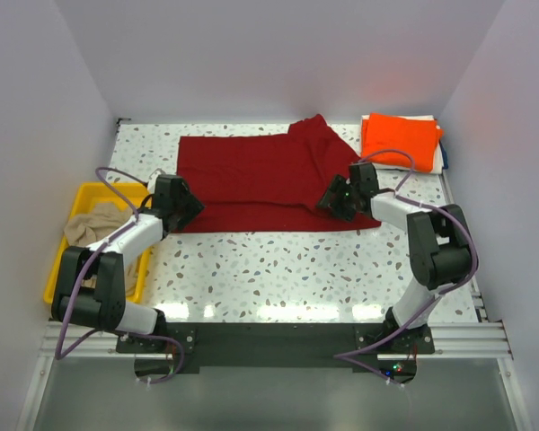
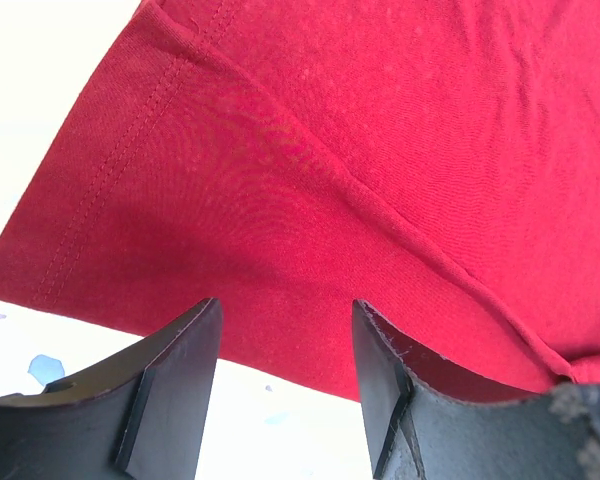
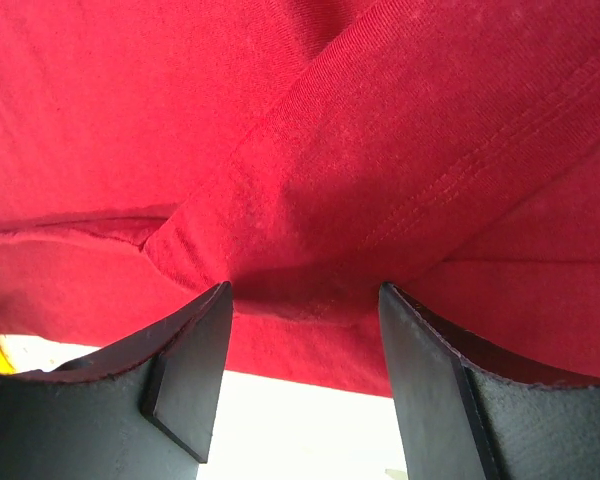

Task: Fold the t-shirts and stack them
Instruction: Fold the tshirt

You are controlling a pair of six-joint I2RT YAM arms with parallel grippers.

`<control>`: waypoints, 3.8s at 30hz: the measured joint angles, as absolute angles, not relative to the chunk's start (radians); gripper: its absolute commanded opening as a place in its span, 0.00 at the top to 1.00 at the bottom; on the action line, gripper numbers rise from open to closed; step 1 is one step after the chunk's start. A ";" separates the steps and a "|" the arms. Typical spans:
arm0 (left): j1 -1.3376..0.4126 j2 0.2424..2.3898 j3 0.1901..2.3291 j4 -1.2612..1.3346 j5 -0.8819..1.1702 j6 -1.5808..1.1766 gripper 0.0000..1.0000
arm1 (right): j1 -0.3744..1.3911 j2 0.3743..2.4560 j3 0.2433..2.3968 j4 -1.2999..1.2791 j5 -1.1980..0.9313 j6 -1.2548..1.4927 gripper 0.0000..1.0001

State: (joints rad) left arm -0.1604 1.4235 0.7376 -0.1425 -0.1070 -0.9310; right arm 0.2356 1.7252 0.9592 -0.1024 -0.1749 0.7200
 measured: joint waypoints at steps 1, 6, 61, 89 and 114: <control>-0.160 1.423 0.738 -0.142 -0.107 -0.931 0.41 | 0.236 1.731 0.959 -0.096 -0.175 0.724 0.36; -0.160 1.423 0.738 -0.142 -0.107 -0.924 0.41 | 0.241 1.744 0.959 -0.068 -0.175 0.745 0.36; -0.224 1.466 0.729 -0.010 0.045 -0.871 0.39 | 0.249 1.729 0.925 0.084 -0.098 0.723 0.43; -0.263 1.538 0.729 0.014 0.058 -0.870 0.39 | 0.294 1.880 0.802 0.574 -0.179 1.070 0.43; -0.264 1.558 0.729 0.014 0.057 -0.867 0.39 | 0.294 1.978 1.084 0.421 -0.113 0.975 0.43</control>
State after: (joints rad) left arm -0.2642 1.5578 0.7292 0.0135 0.0566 -0.8669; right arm 0.2943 1.9781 1.0840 0.4213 -0.1127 0.9752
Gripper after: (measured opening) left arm 0.606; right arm 0.569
